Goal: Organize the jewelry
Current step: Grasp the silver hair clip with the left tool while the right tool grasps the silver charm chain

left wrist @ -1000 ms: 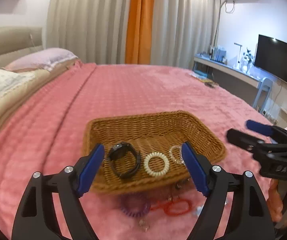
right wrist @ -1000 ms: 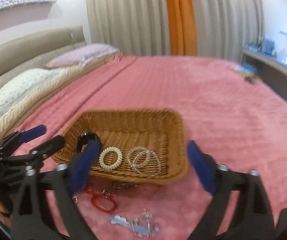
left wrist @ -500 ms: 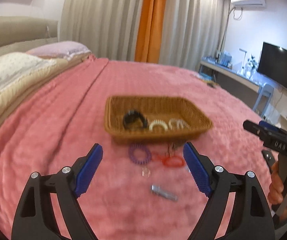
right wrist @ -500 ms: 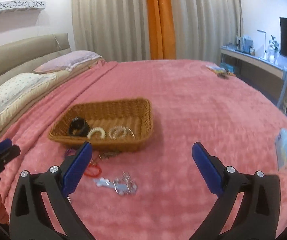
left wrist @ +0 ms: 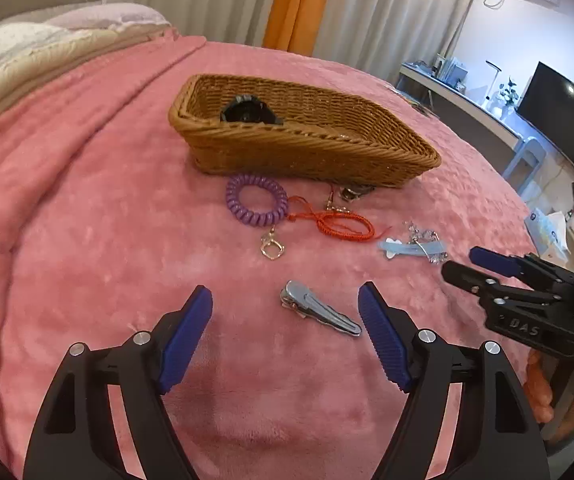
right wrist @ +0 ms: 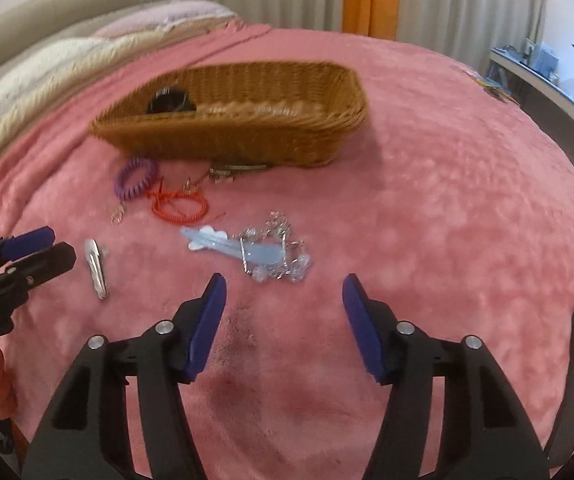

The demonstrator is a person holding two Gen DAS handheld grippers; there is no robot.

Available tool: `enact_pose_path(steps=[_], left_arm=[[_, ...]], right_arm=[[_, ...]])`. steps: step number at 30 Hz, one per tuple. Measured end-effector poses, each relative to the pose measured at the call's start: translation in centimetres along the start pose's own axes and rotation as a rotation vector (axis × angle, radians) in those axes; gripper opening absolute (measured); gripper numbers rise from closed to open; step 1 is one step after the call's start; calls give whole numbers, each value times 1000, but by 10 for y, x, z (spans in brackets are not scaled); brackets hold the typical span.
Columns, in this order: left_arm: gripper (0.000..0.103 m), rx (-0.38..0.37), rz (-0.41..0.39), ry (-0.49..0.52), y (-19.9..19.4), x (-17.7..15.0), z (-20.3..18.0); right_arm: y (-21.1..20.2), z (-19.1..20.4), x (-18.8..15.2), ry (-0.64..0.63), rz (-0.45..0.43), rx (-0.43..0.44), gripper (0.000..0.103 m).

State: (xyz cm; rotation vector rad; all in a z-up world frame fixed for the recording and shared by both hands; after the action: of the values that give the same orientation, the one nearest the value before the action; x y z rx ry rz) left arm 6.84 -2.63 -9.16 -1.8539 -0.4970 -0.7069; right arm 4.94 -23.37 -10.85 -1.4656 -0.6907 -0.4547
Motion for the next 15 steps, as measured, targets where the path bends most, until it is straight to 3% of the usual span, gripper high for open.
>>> enact_pose_path(steps=[4,6,8,9,15], left_arm=[[72,-14,2,-1,1,-3,0],[72,-15,10,8,3,-5,-2],[72,-11,16,18,5,-6,-5],[72,-9,17,23,5,-7,-6],[69,-14,20,38,5,-9,-11]], right_arm=[[12,5,6,-36,22,-19,55],[21,7,7,-53,46,-33,42],[23,5,8,-45,56,-17,36],[21,4,8,-42,53,-13,25],[4,-22,2,34,20,-34,8]])
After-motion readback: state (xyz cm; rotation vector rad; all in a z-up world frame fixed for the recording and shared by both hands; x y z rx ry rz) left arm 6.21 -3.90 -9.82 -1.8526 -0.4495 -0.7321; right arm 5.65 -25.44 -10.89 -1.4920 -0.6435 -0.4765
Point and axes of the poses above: each gripper's, at about its wrist camera, not at the fingertips, and y roughly the way its jaws point, z to its left, x to its top, the point moved 8 cm from there along y, roughly the way its jaws point, and after that the axes turned 3 degrees about -y, right-handed, at the moved point
